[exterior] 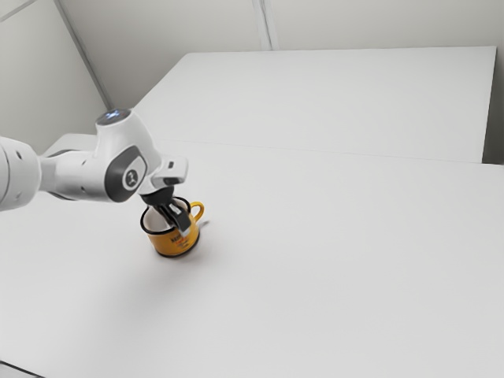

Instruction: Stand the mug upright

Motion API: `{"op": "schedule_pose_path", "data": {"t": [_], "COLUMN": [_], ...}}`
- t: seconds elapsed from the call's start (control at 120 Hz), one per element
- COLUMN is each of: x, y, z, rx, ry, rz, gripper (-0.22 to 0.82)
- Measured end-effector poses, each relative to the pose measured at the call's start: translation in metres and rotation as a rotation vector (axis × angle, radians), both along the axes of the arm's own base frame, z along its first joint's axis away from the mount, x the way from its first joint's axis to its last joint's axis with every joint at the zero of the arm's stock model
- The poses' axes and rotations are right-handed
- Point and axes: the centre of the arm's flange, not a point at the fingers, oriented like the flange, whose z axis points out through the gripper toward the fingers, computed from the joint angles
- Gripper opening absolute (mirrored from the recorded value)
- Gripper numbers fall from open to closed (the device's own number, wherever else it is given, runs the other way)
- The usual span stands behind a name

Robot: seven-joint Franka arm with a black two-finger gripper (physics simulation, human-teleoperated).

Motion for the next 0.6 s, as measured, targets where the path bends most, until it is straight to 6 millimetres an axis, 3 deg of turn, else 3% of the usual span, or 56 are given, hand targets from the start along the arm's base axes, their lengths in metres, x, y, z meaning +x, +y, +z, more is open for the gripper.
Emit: {"op": "schedule_pose_path", "data": {"t": [0.15,0.375,0.6], "x": [0.007,0.05,0.051], "y": [0.006,0.01,0.008], "z": [0.042,0.147,0.216], "rx": [-0.012,-0.039,-0.049], "ry": [-0.049,-0.089,-0.037], "rz": [0.023,0.066,0.107], "gripper": [0.47,0.56,0.59]}}
